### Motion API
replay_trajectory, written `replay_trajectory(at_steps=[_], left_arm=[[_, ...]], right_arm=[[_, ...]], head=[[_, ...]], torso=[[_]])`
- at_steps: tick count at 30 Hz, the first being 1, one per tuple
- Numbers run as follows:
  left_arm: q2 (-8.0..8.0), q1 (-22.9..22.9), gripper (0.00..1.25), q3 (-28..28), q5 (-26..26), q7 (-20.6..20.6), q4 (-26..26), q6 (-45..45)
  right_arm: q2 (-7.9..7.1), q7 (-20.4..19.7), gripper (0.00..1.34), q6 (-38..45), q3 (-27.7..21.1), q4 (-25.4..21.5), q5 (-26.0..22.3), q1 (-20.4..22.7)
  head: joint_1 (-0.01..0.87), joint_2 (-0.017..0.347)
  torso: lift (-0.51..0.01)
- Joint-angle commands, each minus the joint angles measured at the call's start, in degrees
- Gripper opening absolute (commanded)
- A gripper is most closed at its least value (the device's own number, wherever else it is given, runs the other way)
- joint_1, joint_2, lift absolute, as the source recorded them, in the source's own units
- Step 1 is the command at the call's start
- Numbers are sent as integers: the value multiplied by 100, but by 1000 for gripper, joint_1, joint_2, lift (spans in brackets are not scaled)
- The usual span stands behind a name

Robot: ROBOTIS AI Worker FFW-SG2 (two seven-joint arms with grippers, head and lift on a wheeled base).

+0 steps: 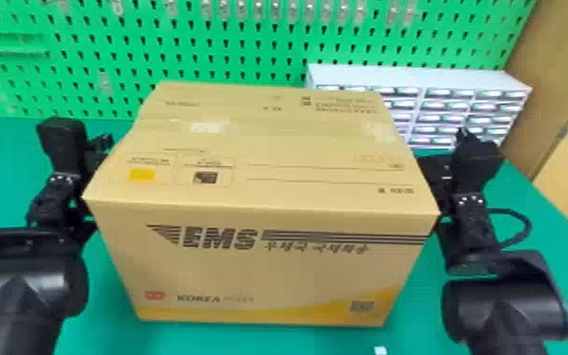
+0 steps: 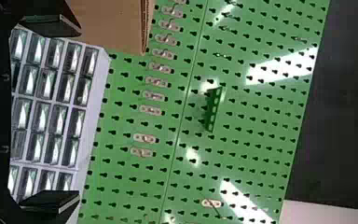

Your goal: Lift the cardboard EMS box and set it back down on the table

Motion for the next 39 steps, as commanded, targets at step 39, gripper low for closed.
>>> replay_trajectory(at_steps=[39], left_arm=[[0,173,730,311,55,-296,382,27]], right_arm=[[77,0,1259,122,-456,273,-8,320]], head=[[678,-14]], torso=[[-93]])
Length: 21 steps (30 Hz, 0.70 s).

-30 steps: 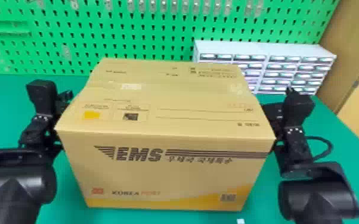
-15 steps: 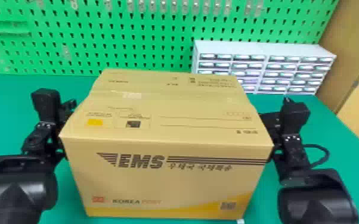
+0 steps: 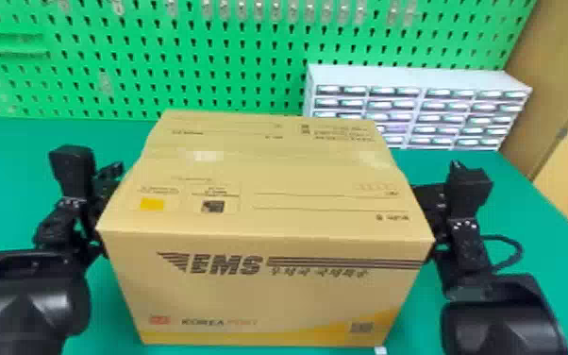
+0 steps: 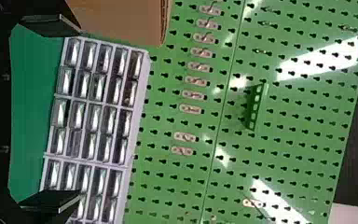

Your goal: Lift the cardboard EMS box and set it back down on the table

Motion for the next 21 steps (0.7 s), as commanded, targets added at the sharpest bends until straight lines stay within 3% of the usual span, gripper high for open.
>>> replay_trajectory(at_steps=[1,21], left_arm=[[3,-1,730,160,-12,-3,0,0],[3,60,730,556,-127,-3,-149,0]], right_arm=[[20,-1,1259,-6,-259,-125,6,83],[108,-1,1259,2,-883,-459,33,329]], head=[[678,-14],[678,-14]], torso=[[-93],[-93]])
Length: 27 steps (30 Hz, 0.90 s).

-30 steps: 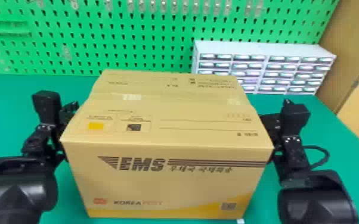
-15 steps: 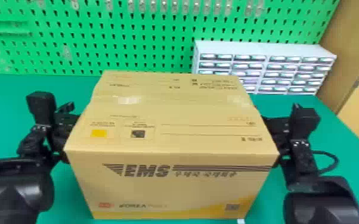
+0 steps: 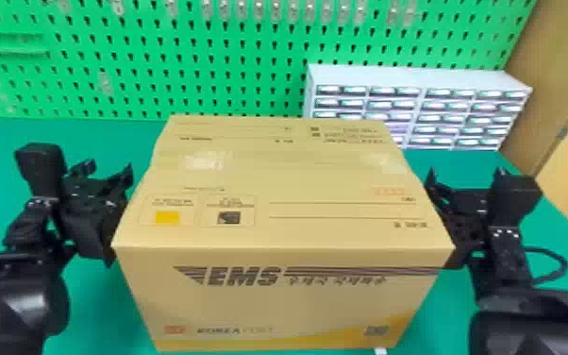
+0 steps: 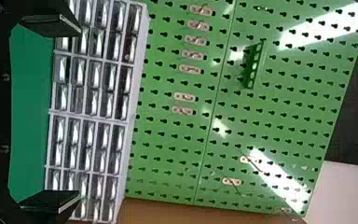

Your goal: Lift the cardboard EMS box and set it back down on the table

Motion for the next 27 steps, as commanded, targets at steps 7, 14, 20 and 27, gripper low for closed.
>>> replay_trajectory(at_steps=[7,14,20,27], left_arm=[[0,122,730,124,24,-1,-70,3],[0,210,730,177,77,8,-70,3],[0,201,730,151,50,8,-70,12],[0,210,730,133,50,8,-70,12]], right_arm=[[35,0,1259,-105,-251,-167,-302,234],[35,0,1259,-184,-286,-167,-346,304],[70,-8,1259,-237,-278,-167,-161,296],[70,-8,1259,-237,-286,-158,-126,296]], head=[[678,-14],[678,-14],[678,-14],[678,-14]], torso=[[-93],[-93],[-93],[-93]])
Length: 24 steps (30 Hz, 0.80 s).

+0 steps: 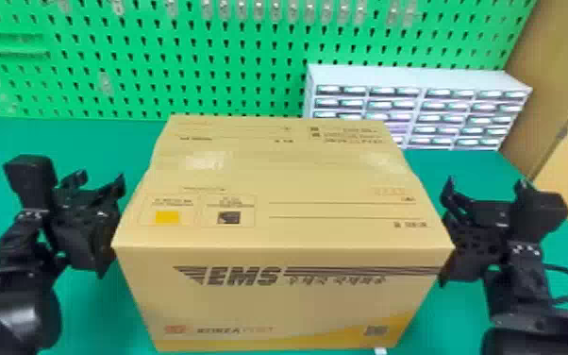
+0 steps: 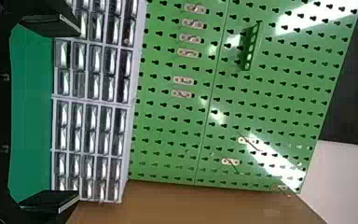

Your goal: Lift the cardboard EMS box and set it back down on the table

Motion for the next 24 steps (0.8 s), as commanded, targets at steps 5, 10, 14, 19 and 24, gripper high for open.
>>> replay_trajectory(at_steps=[5,10,14,19,24], left_arm=[[0,22,730,2,-1,3,0,8],[0,31,730,-16,-1,3,0,17],[0,31,730,-24,-1,3,0,17],[0,31,730,-16,-1,3,0,17],[0,40,730,-16,8,3,0,17]], right_arm=[[0,0,1259,0,1,8,30,-1],[0,0,1259,0,1,8,47,-1],[0,0,1259,0,1,8,56,-1],[0,0,1259,0,1,8,56,-1],[9,0,1259,0,1,8,56,-1]], head=[[678,-14],[678,-14],[678,-14],[678,-14],[678,-14]], torso=[[-93],[-93],[-93],[-93],[-93]])
